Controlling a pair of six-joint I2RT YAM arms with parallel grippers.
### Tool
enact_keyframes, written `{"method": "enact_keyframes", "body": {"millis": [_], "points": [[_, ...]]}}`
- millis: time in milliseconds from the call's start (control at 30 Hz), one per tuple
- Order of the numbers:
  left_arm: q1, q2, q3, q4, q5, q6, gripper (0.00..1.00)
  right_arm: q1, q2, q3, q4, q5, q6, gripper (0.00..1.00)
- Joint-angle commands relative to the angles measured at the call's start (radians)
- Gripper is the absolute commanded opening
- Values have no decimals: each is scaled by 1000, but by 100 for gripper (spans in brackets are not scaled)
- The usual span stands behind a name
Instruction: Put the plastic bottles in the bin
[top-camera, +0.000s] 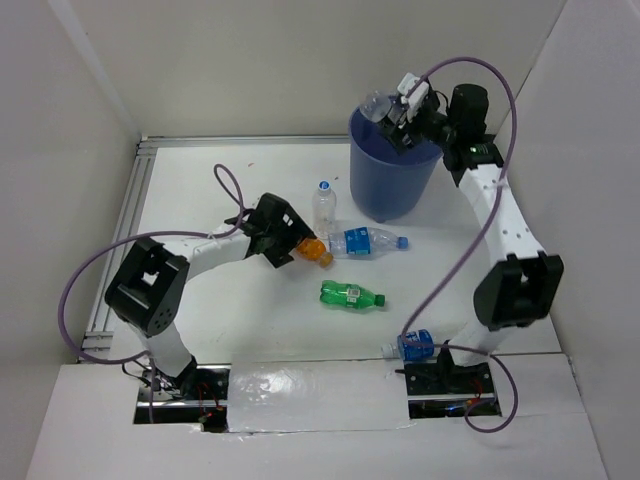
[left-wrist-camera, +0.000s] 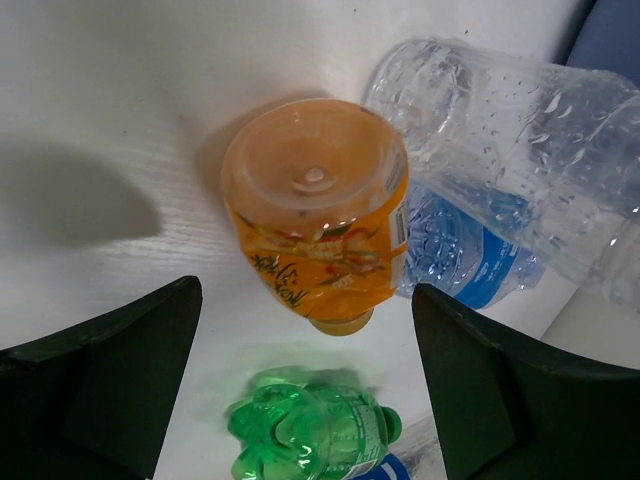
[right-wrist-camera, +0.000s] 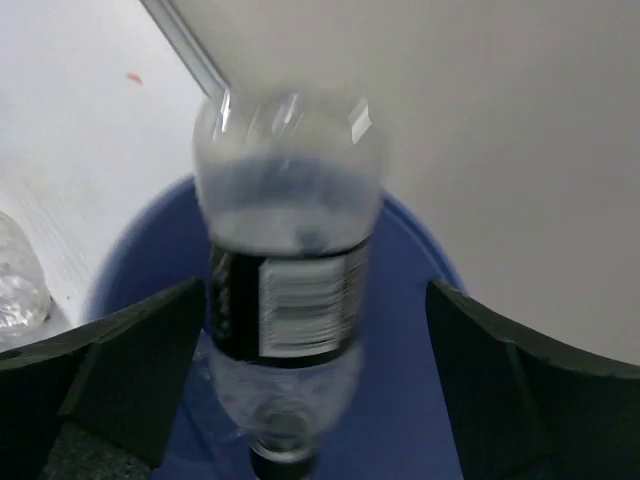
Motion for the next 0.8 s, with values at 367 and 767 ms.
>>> {"method": "enact_keyframes", "body": {"millis": [367, 767], "points": [[-51, 153, 124, -52, -108, 10, 48, -37, -167, -136, -621, -458, -190, 100], [-128, -298, 48, 46, -209, 397, 0, 59, -375, -640, -359, -123, -225, 47]]}}
